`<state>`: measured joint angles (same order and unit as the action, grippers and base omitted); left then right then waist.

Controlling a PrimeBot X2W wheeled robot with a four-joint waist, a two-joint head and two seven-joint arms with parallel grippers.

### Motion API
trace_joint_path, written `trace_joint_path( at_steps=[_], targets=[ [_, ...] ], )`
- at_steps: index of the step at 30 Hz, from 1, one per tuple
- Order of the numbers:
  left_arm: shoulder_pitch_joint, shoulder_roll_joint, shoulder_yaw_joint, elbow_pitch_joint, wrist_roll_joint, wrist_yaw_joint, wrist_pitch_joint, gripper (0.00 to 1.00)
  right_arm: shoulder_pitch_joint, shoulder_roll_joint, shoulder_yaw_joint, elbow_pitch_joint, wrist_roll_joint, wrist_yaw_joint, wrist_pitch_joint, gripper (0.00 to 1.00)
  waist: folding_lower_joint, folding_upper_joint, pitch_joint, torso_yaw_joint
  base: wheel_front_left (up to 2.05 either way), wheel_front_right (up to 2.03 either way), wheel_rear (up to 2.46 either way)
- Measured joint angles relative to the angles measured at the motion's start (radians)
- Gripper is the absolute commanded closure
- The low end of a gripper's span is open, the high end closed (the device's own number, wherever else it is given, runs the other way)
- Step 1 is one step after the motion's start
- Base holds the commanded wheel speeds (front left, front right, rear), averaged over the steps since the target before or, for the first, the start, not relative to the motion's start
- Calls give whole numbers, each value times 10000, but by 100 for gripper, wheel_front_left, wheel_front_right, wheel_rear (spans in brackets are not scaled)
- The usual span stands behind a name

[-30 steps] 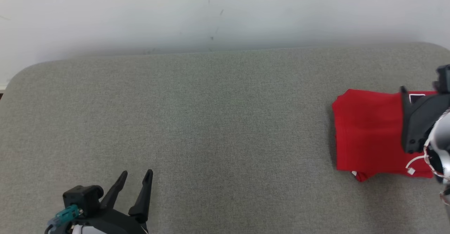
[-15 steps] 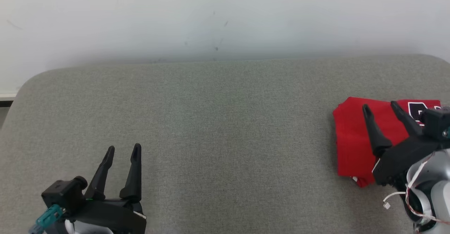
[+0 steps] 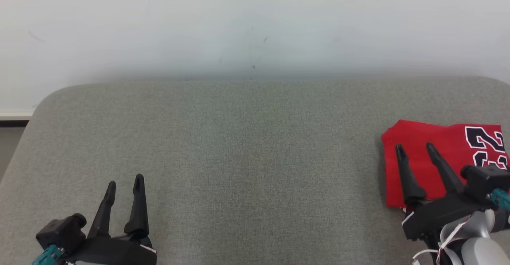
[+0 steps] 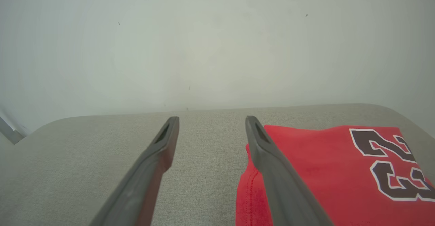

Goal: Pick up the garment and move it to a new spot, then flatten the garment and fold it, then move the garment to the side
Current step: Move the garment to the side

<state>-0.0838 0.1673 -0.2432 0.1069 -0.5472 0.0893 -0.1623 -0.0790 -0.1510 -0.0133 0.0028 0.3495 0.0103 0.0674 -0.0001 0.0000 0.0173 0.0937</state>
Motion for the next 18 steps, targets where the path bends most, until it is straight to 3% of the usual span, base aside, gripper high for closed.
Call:
trace_joint_path(
  at_steps=[7, 13, 18],
  targets=[
    [184, -54, 27, 297, -23, 73, -23, 0, 379, 537, -159, 192, 134, -117, -731, 0, 0, -1, -340, -3, 0, 0, 0],
    [185, 125, -6, 508, 184, 75, -19, 0, 688, 616, -339, 428, 226, -357, -1045, 0, 1, -1, -521, -38, 0, 0, 0],
    [205, 104, -17, 815, 182, 86, 48, 0, 729, 731, -159, 849, 299, -364, -1206, 0, 1, -1, -581, -70, 0, 0, 0]
  ],
)
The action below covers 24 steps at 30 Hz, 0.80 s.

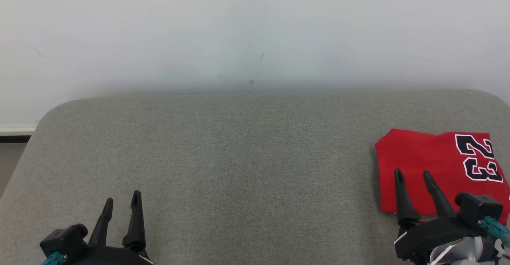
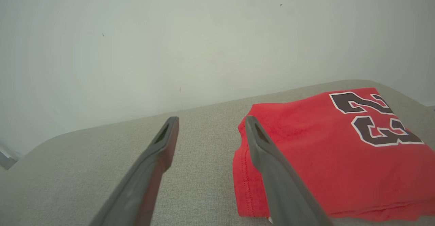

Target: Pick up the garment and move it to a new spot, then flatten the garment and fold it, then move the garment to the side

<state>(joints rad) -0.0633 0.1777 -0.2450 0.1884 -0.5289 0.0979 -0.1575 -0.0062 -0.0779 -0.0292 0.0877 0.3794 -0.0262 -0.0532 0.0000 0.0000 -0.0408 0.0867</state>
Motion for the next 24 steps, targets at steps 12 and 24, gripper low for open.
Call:
trace_joint_path(
  at_steps=[12, 24],
  targets=[
    [81, -115, 79, 399, -88, 73, 163, 0, 37, 19, 192, 426, 8, 56, -178, 0, 0, 0, -76, -85, 0, 0, 0],
    [549, -309, -15, 997, -75, 73, 224, 100, 459, 157, 278, 1120, 6, 56, -247, 100, 0, 0, -70, -114, 0, 0, 0]
  ],
)
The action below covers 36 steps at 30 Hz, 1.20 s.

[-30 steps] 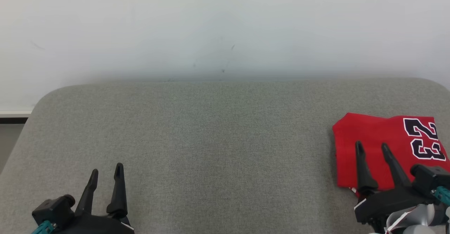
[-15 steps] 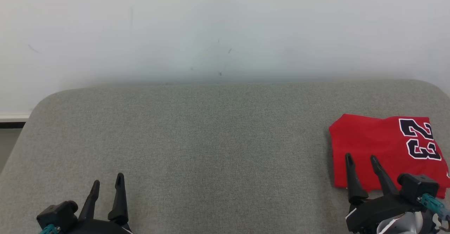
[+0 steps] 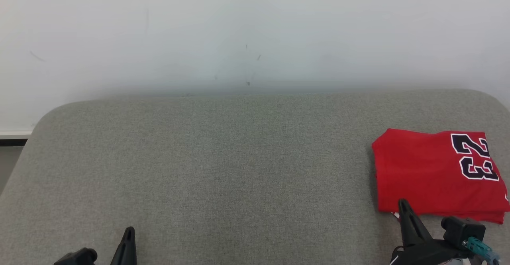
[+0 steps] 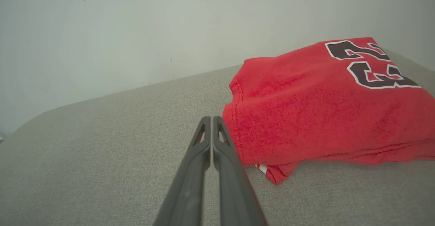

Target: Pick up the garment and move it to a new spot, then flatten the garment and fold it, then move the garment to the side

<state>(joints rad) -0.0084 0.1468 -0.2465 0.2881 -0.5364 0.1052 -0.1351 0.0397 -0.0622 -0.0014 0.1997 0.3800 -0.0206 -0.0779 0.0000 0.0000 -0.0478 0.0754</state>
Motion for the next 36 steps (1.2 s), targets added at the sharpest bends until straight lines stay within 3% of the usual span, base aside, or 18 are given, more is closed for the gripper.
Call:
trace_joint_path(
  at_steps=[36],
  targets=[
    [-68, -382, 1185, 94, -3670, -736, 915, 100, -303, 52, -506, 364, 4222, 435, 711, 100, 0, 0, 173, -271, 0, 0, 0]
  ],
)
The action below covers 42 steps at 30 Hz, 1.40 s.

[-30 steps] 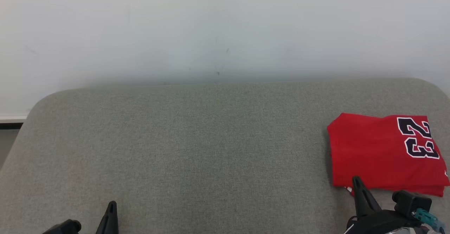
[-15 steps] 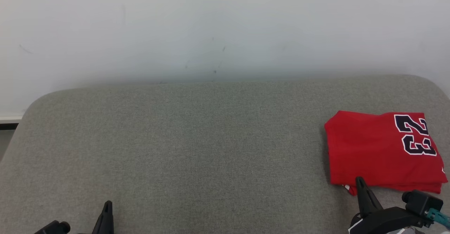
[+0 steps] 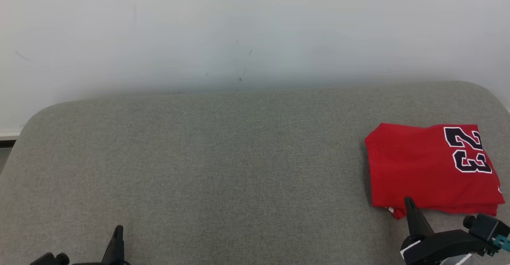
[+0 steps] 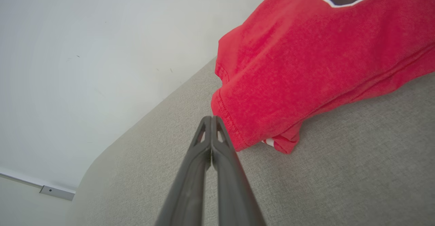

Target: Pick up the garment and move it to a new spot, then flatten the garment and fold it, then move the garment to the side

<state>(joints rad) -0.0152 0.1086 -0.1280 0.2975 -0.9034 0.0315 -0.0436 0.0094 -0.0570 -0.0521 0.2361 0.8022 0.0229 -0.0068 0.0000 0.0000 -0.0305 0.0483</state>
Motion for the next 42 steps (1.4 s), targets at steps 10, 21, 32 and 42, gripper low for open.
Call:
trace_joint_path(
  at_steps=[10, 21, 32, 42],
  targets=[
    [-141, -115, 349, 0, -1080, -245, 270, 100, -190, 31, -128, 142, 1258, 140, 215, 100, 0, 0, 51, -76, 0, 0, 0],
    [-174, -199, 748, 2, -2234, -508, 537, 100, -253, 44, -268, 209, 2617, 313, 426, 100, 0, 0, 107, -160, 0, 0, 0],
    [-339, -330, 1124, 2, -3407, -771, 830, 100, -421, 67, -405, 293, 3963, 489, 610, 100, 0, 0, 163, -244, 0, 0, 0],
    [-363, -437, 1457, 4, -4508, -963, 1049, 100, -625, 84, -533, 433, 5210, 654, 788, 100, 0, 0, 213, -320, 0, 0, 0]
  ],
)
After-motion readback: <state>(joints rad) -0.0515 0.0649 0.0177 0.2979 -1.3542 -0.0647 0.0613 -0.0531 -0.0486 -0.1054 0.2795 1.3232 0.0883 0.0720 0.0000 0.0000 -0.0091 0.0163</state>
